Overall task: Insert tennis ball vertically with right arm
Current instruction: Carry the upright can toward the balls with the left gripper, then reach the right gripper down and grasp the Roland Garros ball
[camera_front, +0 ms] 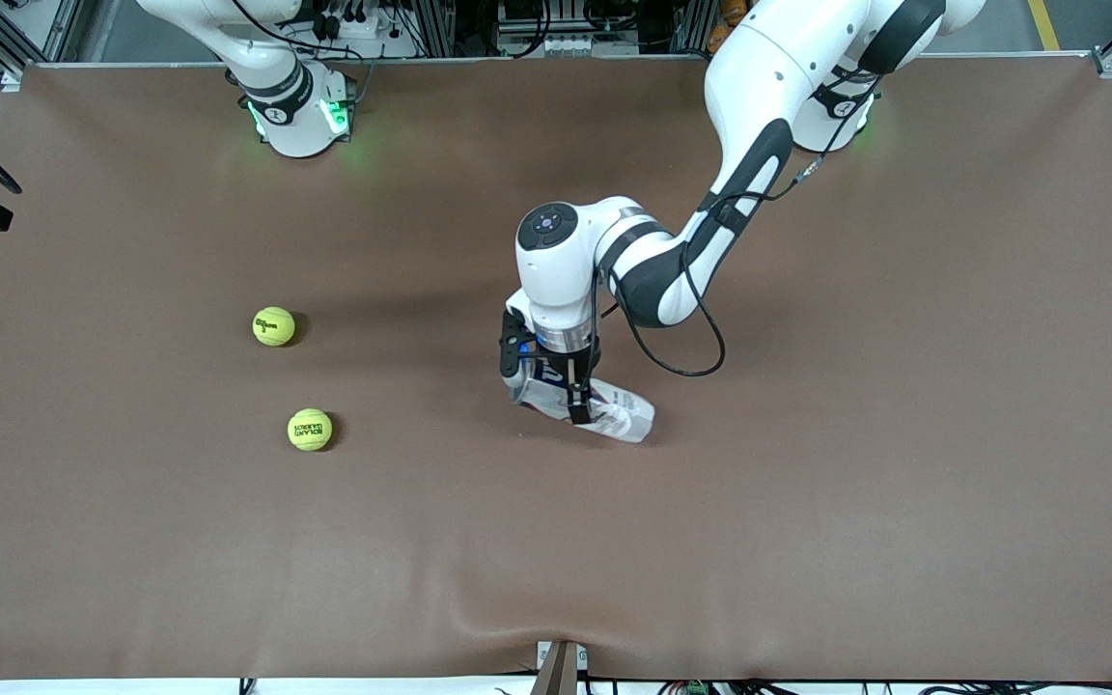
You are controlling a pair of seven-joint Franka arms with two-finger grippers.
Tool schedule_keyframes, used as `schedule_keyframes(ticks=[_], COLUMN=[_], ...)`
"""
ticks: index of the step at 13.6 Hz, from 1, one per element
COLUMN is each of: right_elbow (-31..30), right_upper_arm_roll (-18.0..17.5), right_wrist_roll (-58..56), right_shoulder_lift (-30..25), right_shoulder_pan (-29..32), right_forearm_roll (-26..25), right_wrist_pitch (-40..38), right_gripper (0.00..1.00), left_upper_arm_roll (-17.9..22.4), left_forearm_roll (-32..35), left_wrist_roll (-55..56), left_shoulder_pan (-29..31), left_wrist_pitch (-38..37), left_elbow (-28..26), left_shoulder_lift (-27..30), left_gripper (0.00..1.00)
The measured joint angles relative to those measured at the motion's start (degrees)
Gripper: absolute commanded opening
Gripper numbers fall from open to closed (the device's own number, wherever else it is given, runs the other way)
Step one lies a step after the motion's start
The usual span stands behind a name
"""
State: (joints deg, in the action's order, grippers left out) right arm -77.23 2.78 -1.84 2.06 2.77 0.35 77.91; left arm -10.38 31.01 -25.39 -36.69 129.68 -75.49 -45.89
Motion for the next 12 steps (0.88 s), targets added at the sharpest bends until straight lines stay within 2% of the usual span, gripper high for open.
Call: schedule_keyframes(ticks=[6, 9, 12], right_elbow=[-0.5, -1.1, -1.3], right_upper_arm_roll=[-0.1, -0.8, -1.0], right_wrist_roll=[0.0, 0.0, 0.0], right_shoulder_lift=[4.3, 11.1, 18.0], right_shoulder_pan=[0.1, -0.2, -0.6], right_forearm_roll=[0.1, 0.3, 0.4], right_wrist_pitch=[2.2, 4.9, 10.3], right_gripper=[1.0, 1.0, 1.0], left_upper_arm_roll=[1.0, 0.9, 0.8], left_forearm_roll=[-6.1, -6.9, -11.3], left_wrist_roll=[0.8, 2.2, 3.2], left_shoulder_pan=[0.9, 0.9, 0.4], left_wrist_pitch=[12.0, 16.5, 22.8], left_elbow=[0.0, 0.1, 0.1], left_shoulder_lift=[-1.0, -1.2, -1.8], left_gripper=[0.63, 0.63, 0.63])
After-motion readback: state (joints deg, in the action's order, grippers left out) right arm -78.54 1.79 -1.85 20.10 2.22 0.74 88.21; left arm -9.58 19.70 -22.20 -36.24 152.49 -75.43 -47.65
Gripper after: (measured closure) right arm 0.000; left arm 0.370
